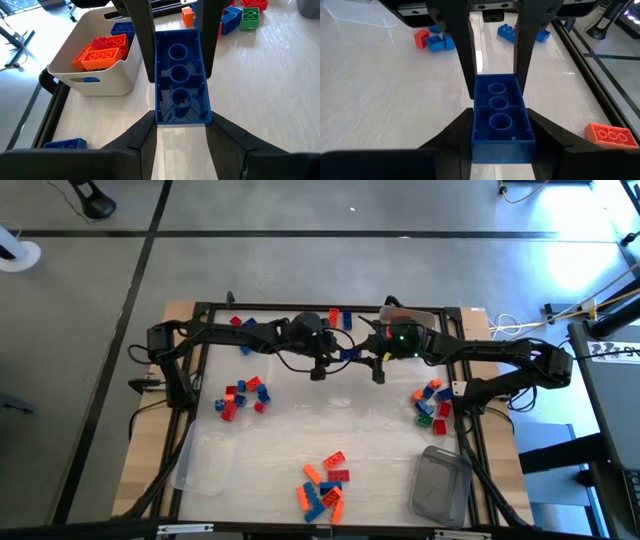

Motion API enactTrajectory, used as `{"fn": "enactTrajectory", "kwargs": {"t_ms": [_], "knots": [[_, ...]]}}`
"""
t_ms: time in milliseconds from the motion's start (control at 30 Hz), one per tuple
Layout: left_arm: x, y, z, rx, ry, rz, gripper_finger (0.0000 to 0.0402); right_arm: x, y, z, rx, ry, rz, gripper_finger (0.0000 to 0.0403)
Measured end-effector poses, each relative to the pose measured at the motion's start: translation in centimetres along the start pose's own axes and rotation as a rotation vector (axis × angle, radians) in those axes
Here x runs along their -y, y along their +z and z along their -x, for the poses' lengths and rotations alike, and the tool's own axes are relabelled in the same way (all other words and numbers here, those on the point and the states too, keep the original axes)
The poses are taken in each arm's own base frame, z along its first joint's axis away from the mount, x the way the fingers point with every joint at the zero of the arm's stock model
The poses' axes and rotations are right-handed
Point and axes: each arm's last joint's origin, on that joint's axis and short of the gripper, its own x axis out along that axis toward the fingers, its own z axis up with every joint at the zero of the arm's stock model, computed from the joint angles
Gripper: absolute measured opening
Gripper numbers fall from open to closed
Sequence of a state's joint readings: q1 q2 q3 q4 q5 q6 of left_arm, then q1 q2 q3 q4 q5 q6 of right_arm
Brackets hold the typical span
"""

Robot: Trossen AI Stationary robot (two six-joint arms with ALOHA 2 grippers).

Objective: Sort blocks by size
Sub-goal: Put the blue game piece into the gray bin

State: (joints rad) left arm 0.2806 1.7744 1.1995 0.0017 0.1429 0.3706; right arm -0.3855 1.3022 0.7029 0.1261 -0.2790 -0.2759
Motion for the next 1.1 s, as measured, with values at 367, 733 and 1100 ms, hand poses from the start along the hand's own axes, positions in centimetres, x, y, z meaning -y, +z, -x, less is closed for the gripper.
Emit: {"fn": "enactTrajectory", "kwargs": {"t_ms": [367, 733, 1100], "knots": [[0.0, 0.0, 0.0, -0.001, 0.003, 0.043, 0.0181, 0.1, 0.0, 0.0, -0.008, -0.037, -0.005, 0.0143], [0.1, -1.9, 0.2, -0.208, 0.021, 0.106, 0.0193, 0.5, -0.1, 2.3, -0.156, -0.362, -0.072, 0.0156], [1.0, -2.2, 0.3, -0.265, -0.005, 0.142, 0.0194, 1.1, -1.7, 4.8, -0.37, -0.783, -0.207, 0.0151]]}}
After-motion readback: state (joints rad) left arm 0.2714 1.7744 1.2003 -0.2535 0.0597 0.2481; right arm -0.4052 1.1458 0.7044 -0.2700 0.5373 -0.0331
